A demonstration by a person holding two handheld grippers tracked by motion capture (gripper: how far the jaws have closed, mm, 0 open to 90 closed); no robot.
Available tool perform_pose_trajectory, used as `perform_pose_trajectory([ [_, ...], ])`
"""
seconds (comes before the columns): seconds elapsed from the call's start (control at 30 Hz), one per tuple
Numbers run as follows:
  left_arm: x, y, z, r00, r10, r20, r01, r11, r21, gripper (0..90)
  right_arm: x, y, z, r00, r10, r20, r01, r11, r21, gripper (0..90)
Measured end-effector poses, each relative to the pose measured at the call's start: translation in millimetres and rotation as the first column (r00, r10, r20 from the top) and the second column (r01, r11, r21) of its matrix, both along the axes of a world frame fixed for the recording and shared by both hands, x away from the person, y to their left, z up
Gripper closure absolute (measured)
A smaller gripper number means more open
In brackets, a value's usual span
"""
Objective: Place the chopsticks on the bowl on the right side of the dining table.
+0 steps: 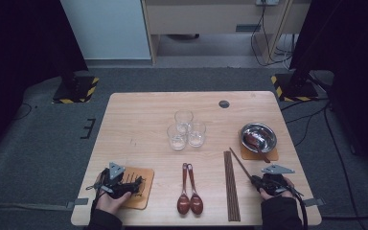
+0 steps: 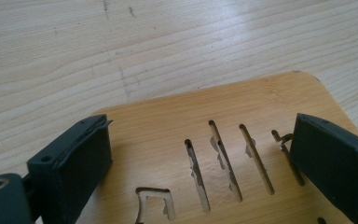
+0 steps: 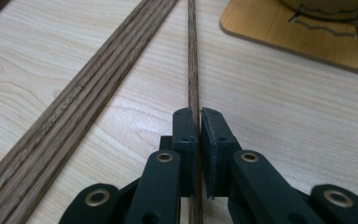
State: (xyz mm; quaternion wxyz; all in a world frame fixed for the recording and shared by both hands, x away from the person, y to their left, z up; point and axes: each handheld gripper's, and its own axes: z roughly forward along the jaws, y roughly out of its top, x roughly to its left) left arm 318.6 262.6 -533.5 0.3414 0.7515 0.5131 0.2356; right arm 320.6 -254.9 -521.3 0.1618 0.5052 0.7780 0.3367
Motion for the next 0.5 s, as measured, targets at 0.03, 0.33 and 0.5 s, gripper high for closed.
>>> perform_pose_trajectory([
  [0.03, 0.0, 0.0, 0.0, 1.0, 0.0, 0.0, 0.0, 1.0, 0.0, 4.3, 0.4, -0.7, 1.1, 1.0, 0.002, 0.004, -0.002, 1.0, 0.005, 85.0],
  [0.33, 0.0, 0.0, 0.0, 1.0, 0.0, 0.0, 0.0, 1.0, 0.0, 4.3, 1.6, -5.1, 10.5, 0.9994, -0.009, 0.033, 0.007, 0.999, 0.039, 85.0],
  [0.5, 0.0, 0.0, 0.0, 1.0, 0.0, 0.0, 0.0, 1.0, 0.0, 4.3, 1.3, -5.9, 14.9, 0.9989, -0.015, 0.044, 0.012, 0.998, 0.062, 85.0],
])
